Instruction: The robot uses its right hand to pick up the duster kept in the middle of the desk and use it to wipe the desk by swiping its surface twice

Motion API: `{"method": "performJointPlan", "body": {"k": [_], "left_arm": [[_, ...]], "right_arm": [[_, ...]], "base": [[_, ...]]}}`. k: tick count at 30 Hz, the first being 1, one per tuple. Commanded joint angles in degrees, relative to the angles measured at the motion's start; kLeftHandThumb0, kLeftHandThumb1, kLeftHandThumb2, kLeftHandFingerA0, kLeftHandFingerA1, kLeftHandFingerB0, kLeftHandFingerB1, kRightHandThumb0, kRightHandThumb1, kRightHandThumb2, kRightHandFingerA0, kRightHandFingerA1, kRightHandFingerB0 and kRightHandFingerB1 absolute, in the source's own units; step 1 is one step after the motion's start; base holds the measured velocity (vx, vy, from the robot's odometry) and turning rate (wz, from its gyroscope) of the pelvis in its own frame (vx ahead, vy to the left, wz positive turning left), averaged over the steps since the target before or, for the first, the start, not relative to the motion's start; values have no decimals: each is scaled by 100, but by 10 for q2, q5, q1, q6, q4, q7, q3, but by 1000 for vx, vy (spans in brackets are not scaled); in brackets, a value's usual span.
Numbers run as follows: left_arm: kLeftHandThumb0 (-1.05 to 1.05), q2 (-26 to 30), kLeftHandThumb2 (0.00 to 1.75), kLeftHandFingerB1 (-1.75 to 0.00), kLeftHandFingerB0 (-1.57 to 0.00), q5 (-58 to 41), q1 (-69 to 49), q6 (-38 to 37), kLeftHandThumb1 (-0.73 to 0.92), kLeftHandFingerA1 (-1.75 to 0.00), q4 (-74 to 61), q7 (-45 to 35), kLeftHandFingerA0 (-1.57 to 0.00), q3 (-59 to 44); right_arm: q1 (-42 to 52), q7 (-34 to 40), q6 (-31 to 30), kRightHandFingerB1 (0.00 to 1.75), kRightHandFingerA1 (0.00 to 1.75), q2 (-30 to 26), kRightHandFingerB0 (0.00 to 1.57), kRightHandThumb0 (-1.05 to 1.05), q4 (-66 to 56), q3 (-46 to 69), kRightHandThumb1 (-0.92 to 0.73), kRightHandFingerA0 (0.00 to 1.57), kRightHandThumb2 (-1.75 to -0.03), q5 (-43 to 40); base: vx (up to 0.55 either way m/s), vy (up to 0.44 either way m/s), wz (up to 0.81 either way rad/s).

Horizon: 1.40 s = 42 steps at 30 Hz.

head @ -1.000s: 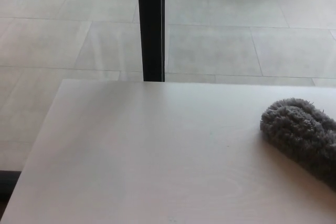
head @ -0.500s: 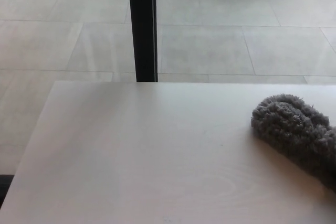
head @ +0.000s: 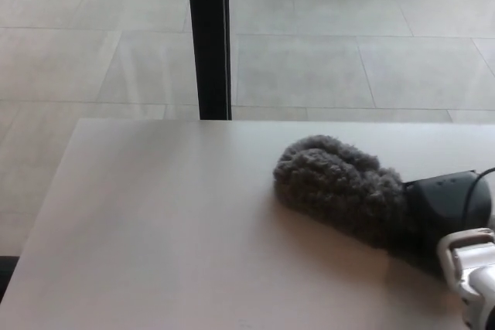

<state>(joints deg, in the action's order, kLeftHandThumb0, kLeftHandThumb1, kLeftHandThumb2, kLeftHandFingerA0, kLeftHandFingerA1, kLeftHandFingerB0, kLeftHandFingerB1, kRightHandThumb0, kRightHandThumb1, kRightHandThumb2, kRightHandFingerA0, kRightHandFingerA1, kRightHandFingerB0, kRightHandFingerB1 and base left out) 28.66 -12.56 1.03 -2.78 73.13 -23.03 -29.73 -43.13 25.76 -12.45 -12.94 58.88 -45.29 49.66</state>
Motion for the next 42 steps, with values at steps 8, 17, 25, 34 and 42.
{"method": "performJointPlan", "body": {"k": [8, 17, 25, 34, 42], "left_arm": [[-71, 18, 66, -44, -33, -5, 7, -19, 89, -58, -2, -12, -43, 4], [-68, 22, 107, -54, -29, -4, 16, -13, 69, -63, 2, -5, -38, 4], [-72, 26, 66, -44, -33, -3, 15, -16, 89, -59, -3, -11, -41, 8], [-71, 26, 67, -42, -32, -3, 16, -15, 90, -55, 1, -11, -40, 10], [-71, 23, 66, -44, -35, -11, 11, -14, 89, -58, 0, -9, -43, 4]], "right_arm": [[97, -143, -16, 76, 168, 52, 82, -25, -200, -108, -50, 92, -58, 55], [154, -146, 43, 76, 167, -44, 85, -25, -375, -109, -52, 95, -61, 60], [217, -161, 63, 81, 169, -117, 88, -34, -506, -90, -54, 95, -61, 81], [239, -184, 107, 69, 167, -162, 94, -32, -557, -41, -50, 97, -55, 86], [180, -179, 99, 75, 169, -92, 92, -31, -447, 6, -48, 97, -59, 77]], "base": [[0, 0, 0], [0, 0, 0], [0, 0, 0], [0, 0, 0], [0, 0, 0]]}}
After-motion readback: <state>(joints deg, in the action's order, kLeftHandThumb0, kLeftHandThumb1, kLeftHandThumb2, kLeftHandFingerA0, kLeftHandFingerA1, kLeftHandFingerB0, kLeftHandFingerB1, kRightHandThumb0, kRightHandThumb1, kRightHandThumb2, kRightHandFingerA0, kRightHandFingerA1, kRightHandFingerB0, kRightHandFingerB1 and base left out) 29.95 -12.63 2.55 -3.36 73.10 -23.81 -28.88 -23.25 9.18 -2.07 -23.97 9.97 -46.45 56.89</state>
